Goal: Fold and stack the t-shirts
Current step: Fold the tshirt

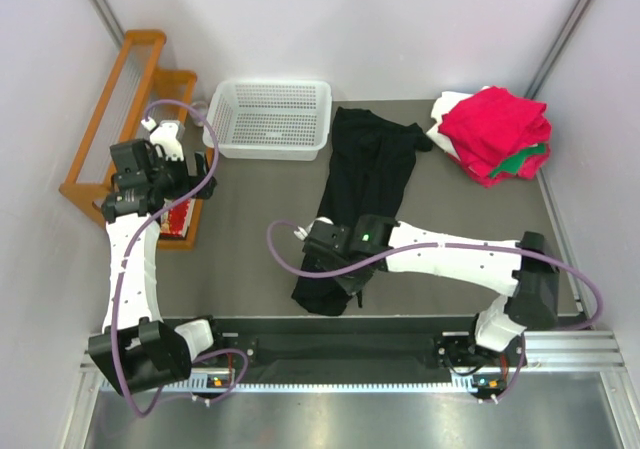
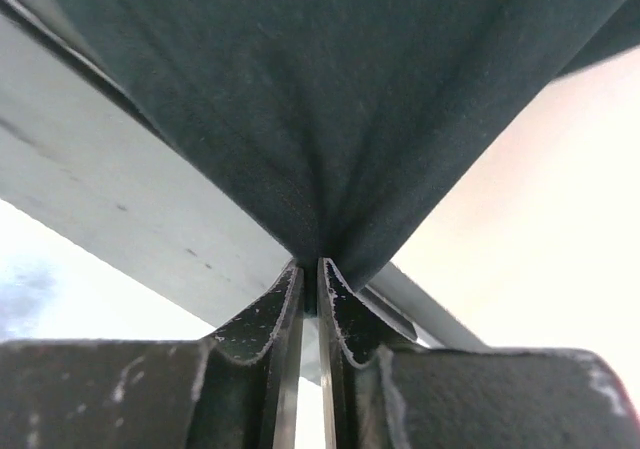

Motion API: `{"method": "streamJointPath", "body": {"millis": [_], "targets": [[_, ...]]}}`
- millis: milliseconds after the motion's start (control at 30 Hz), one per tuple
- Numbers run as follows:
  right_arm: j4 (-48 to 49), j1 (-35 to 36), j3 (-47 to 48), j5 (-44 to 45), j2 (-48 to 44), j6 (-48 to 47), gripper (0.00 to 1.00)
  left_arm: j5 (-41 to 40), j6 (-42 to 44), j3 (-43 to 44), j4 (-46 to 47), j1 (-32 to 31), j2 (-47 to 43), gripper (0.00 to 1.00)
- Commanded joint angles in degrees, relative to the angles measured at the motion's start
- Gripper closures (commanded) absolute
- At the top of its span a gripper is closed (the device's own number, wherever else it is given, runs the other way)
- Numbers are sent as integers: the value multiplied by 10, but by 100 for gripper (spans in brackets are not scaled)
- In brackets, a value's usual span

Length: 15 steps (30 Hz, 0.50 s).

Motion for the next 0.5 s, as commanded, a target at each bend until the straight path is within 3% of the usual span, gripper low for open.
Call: {"method": "streamJointPath", "body": {"millis": [0,267,467], "targets": [[25,-2,-12,-24,20,23,91,23,-14,14,29,3,0,2],[15,-2,83,6,75,-19,90,19,-5,12,22,3,-4,2],[-10,-1,272,11,192,-66,90,18,-7,15,21,4,-7,2]]}}
